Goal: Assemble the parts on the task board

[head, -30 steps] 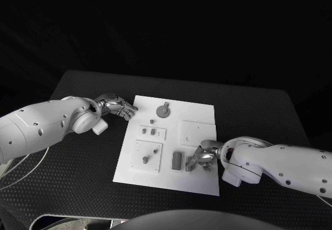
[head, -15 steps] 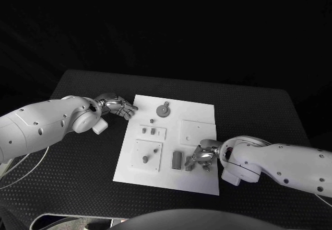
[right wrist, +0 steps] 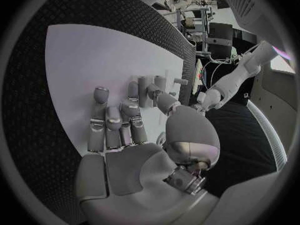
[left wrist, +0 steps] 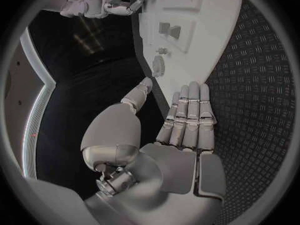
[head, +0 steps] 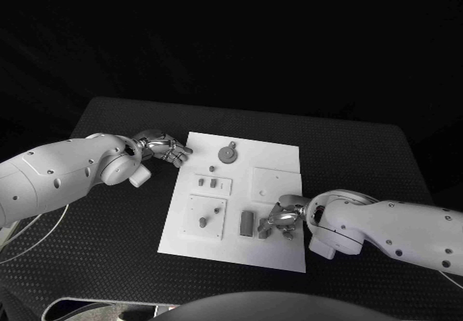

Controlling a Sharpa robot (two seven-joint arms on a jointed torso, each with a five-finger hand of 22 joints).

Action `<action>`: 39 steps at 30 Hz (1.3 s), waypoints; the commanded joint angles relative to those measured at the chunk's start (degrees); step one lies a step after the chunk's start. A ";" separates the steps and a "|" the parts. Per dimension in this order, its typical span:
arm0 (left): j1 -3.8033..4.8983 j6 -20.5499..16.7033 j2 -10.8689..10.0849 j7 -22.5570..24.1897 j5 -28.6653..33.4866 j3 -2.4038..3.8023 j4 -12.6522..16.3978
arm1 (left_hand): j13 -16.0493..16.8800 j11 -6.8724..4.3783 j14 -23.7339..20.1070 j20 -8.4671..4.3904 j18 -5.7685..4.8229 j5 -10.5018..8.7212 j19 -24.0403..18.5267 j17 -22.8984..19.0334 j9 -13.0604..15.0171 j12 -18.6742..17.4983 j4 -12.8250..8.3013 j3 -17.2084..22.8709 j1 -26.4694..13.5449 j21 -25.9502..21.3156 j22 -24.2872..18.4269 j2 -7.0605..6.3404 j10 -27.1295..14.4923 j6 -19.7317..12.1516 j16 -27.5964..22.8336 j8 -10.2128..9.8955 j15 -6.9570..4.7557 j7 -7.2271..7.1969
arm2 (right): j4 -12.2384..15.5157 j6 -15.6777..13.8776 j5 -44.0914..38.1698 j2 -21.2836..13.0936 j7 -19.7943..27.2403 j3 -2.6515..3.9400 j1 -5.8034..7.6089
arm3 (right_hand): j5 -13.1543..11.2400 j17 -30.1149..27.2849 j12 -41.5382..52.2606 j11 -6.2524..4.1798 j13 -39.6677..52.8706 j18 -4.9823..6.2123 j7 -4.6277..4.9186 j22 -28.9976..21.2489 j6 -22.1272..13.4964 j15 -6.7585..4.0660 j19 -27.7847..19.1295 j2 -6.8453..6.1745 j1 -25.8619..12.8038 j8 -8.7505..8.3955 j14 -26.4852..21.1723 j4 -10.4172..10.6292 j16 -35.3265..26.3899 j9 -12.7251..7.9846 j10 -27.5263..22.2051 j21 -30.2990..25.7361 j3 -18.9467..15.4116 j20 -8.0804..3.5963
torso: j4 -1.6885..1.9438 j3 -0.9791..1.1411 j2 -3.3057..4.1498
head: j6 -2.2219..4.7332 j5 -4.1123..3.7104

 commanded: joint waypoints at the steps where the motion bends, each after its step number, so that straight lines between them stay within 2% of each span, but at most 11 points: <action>1: -0.38 1.41 0.04 -1.36 -0.63 -0.30 0.10 | 0.09 -0.10 -0.08 -0.03 -0.57 -0.37 -0.37 0.07 -0.07 0.25 -0.29 0.03 -0.04 -0.13 -0.01 0.35 -0.21 -0.02 -0.26 0.32 0.16 0.22 | -0.05 1.51 0.34 0.28 0.78 -0.29 -0.49 | -0.06 -0.09 -0.20 0.36 -0.10 0.34 0.47 0.70 0.07 -0.49 0.39 -1.74 -1.20 -0.23 -0.09 1.77 0.09 -0.29 -0.26 -0.32 0.45 0.20 | 0.03 0.00 -0.01 | -0.01 -0.02; 7: -0.38 1.40 0.06 -1.38 -0.63 -0.30 0.08 | 0.08 -0.10 -0.09 -0.03 -0.57 -0.37 -0.38 0.09 -0.07 0.25 -0.30 0.02 -0.05 -0.13 -0.01 0.35 -0.22 -0.03 -0.27 0.32 0.16 0.23 | -0.09 0.96 0.53 0.29 1.07 -0.29 -0.49 | -0.06 -0.14 -0.28 0.44 -0.17 0.34 0.53 0.76 -0.18 -0.64 0.44 -5.20 -3.21 -0.26 -0.22 6.16 0.03 -0.41 -0.45 -0.50 1.75 0.09 | -0.01 0.01 -0.01 | 0.08 -0.04; 10: -0.38 1.43 0.07 -1.38 -0.63 -0.30 0.09 | 0.08 -0.10 -0.09 -0.03 -0.57 -0.37 -0.38 0.09 -0.07 0.25 -0.31 0.01 -0.05 -0.13 -0.01 0.35 -0.22 -0.03 -0.28 0.32 0.17 0.23 | -0.16 0.89 0.86 0.27 1.24 -0.29 -0.50 | -0.08 -0.14 -0.26 0.46 -0.17 0.34 0.57 0.83 -0.30 -0.72 0.37 -6.06 -4.21 -0.23 -0.30 7.66 0.05 -0.39 -0.55 -0.53 1.91 0.05 | -0.02 0.03 0.01 | 0.07 0.00; 20: -0.39 1.40 0.09 -1.38 -0.65 -0.30 0.05 | 0.08 -0.09 -0.09 -0.03 -0.58 -0.36 -0.38 0.12 -0.08 0.25 -0.31 0.01 -0.06 -0.13 -0.01 0.36 -0.23 -0.04 -0.30 0.32 0.17 0.23 | -0.09 0.93 1.13 -0.09 2.29 -0.29 -0.50 | -0.08 -0.14 -0.27 0.50 -0.16 0.34 0.62 0.89 -0.53 -0.80 0.26 -6.46 -4.28 -0.25 -0.43 8.14 0.04 -0.39 -0.71 -0.56 2.15 -0.01 | -0.01 0.03 -0.01 | 0.17 0.01; 23: -0.39 1.33 0.08 -1.39 -0.65 -0.30 0.02 | 0.08 -0.09 -0.09 -0.03 -0.57 -0.36 -0.39 0.12 -0.08 0.25 -0.32 0.01 -0.05 -0.13 -0.01 0.36 -0.24 -0.04 -0.31 0.32 0.17 0.23 | -0.04 1.94 -0.21 -0.47 3.05 -0.29 -0.49 | -0.08 -0.11 -0.19 0.51 -0.11 0.34 0.64 1.00 -0.62 -0.89 0.16 -5.88 -3.25 -0.16 -0.51 7.19 0.09 -0.30 -0.80 -0.48 2.20 -0.08 | -0.01 0.04 -0.01 | 0.29 0.05; 26: -0.39 1.37 0.06 -1.38 -0.66 -0.30 0.00 | 0.08 -0.09 -0.09 -0.03 -0.57 -0.36 -0.39 0.13 -0.08 0.25 -0.32 0.01 -0.05 -0.13 -0.01 0.37 -0.23 -0.04 -0.31 0.33 0.17 0.23 | 0.24 4.20 -3.38 -0.89 3.67 -0.29 -0.49 | -0.08 -0.06 -0.01 0.46 -0.03 0.34 0.59 1.13 -0.63 -1.00 0.10 -5.07 -0.18 0.04 -0.53 3.91 0.22 -0.16 -0.82 -0.26 2.25 -0.26 | -0.01 0.04 -0.03 | 0.27 0.05; 30: -0.39 1.42 0.06 -1.37 -0.66 -0.30 -0.03 | 0.08 -0.09 -0.09 -0.03 -0.57 -0.36 -0.39 0.14 -0.08 0.25 -0.33 0.01 -0.04 -0.13 -0.01 0.38 -0.24 -0.04 -0.32 0.33 0.17 0.23 | 0.19 6.59 -5.12 -0.89 3.92 -0.29 -0.49 | -0.09 -0.09 0.09 0.43 -0.04 0.34 0.54 1.09 -0.44 -1.00 0.18 -5.52 3.83 0.36 -0.52 0.76 0.23 0.02 -0.75 -0.07 2.34 -0.13 | 0.02 0.03 0.01 | 0.23 0.04; 34: -0.39 1.47 0.04 -1.38 -0.66 -0.30 -0.03 | 0.08 -0.09 -0.09 -0.03 -0.57 -0.36 -0.39 0.14 -0.08 0.26 -0.33 0.01 -0.04 -0.13 -0.01 0.38 -0.24 -0.04 -0.32 0.33 0.17 0.23 | -0.02 7.05 -6.36 -0.76 3.71 -0.29 -0.49 | -0.08 -0.11 0.13 0.37 -0.07 0.34 0.48 1.04 -0.27 -0.94 0.22 -5.53 5.57 0.58 -0.49 -0.19 0.24 0.12 -0.69 -0.04 2.25 0.00 | -0.05 0.08 0.06 | 0.24 0.10; 39: -0.39 1.47 0.09 -1.36 -0.69 -0.30 0.01 | 0.08 -0.09 -0.09 -0.03 -0.57 -0.36 -0.39 0.15 -0.09 0.26 -0.34 0.01 -0.04 -0.13 -0.01 0.40 -0.24 -0.04 -0.33 0.34 0.17 0.23 | -0.30 5.86 -7.68 -0.67 3.18 -0.29 -0.49 | -0.09 -0.11 0.23 0.27 -0.08 0.34 0.37 1.02 0.05 -0.90 0.38 -5.01 6.30 0.83 -0.36 -0.39 0.31 0.23 -0.50 0.04 2.07 0.07 | -0.08 0.04 0.04 | 0.31 0.08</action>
